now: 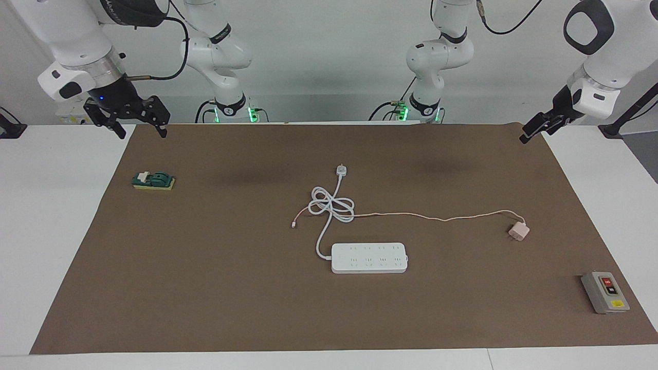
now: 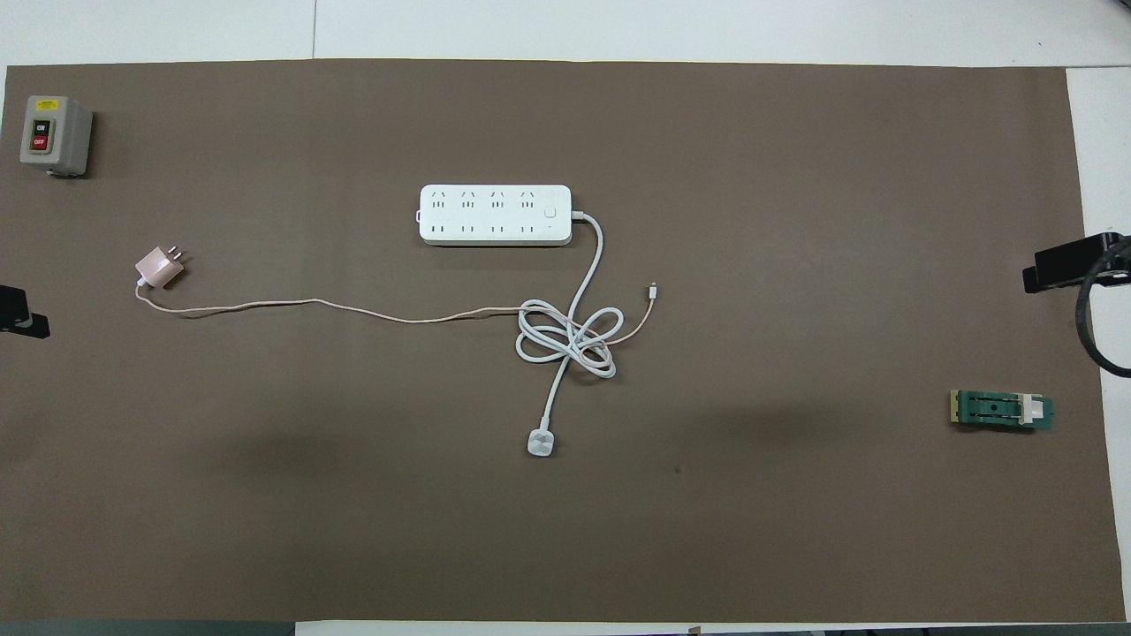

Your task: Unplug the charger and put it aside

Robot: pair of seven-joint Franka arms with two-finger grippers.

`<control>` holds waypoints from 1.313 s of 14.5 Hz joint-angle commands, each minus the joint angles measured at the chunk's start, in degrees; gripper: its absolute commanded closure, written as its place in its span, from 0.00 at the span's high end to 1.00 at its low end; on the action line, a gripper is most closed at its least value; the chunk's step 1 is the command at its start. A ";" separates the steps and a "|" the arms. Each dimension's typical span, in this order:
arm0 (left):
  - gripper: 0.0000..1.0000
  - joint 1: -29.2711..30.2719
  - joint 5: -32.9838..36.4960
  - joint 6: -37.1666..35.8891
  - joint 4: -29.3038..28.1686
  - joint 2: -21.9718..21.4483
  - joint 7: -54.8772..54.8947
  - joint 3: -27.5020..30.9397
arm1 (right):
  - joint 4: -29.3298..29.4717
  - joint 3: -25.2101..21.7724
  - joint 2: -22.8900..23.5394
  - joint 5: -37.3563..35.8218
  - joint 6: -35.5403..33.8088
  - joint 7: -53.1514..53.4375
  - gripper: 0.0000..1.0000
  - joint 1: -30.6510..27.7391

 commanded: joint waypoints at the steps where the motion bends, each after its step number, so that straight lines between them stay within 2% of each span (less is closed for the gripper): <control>1: 1.00 -1.23 1.22 -0.53 1.85 0.83 -1.54 0.51 | -1.29 0.91 -1.16 -1.63 -0.41 0.98 1.00 -0.62; 2: 1.00 -3.58 1.22 -0.44 2.63 1.00 -1.45 1.64 | -1.29 0.91 -1.16 -1.63 -0.41 0.98 1.00 -0.62; 4: 1.00 -10.96 1.65 0.08 3.08 1.62 -1.45 8.74 | -1.29 0.91 -1.16 -1.63 -0.50 0.89 1.00 -0.62; 10: 1.00 -10.20 1.48 -0.17 5.27 2.93 -0.05 9.21 | -1.37 0.91 -1.25 -1.90 -1.29 0.98 1.00 -0.54; 19: 1.00 -11.51 2.45 0.09 5.63 3.11 4.35 5.70 | -1.29 0.91 -1.25 -2.16 -1.38 0.72 1.00 -0.62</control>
